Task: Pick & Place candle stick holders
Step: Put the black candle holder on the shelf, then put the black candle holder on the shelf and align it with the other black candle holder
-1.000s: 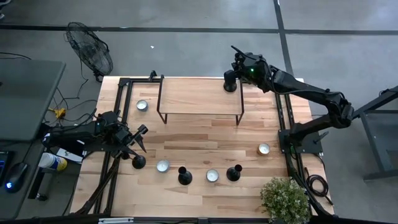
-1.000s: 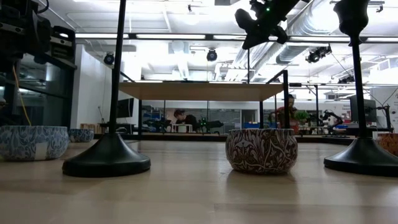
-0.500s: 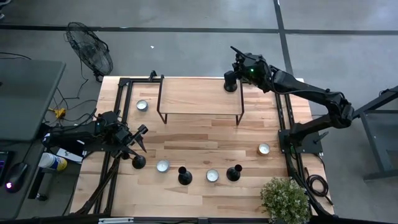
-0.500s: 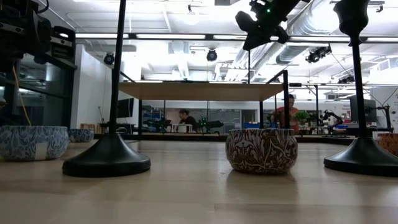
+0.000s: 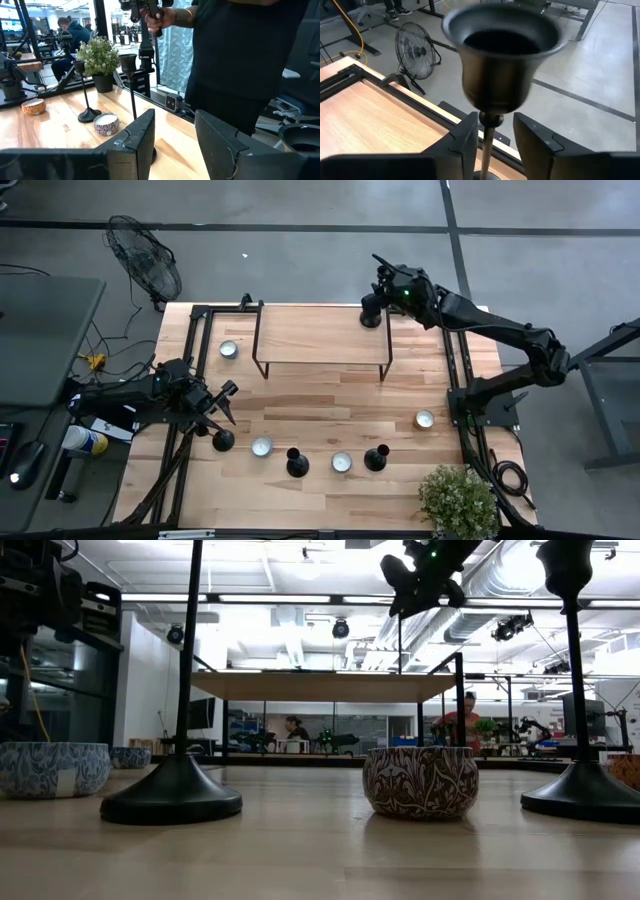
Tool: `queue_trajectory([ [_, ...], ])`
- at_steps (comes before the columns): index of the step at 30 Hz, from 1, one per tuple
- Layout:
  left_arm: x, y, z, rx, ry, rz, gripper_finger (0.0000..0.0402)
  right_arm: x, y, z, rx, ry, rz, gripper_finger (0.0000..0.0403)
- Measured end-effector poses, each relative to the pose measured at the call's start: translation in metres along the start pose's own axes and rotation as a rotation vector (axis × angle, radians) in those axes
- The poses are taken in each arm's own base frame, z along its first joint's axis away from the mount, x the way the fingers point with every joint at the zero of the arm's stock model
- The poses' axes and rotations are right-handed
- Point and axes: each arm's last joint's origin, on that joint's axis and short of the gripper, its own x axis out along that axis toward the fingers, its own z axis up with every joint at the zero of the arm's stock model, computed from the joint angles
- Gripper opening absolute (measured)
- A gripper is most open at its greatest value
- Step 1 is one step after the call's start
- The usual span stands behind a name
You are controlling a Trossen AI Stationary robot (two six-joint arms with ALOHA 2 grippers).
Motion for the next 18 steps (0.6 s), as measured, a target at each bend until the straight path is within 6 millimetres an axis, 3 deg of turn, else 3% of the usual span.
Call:
queue_trajectory([
  [11,0.0,0.0,0.0,0.0,0.0,-0.004,0.0137,-0.022,-0.007,-0.003,-0.016,0.052,-0.01,0.0179],
  [18,0.0,0.0,0.0,0.0,0.0,-0.004,0.0137,-0.026,-0.005,-0.003,-0.018,0.056,0.021,0.0191],
])
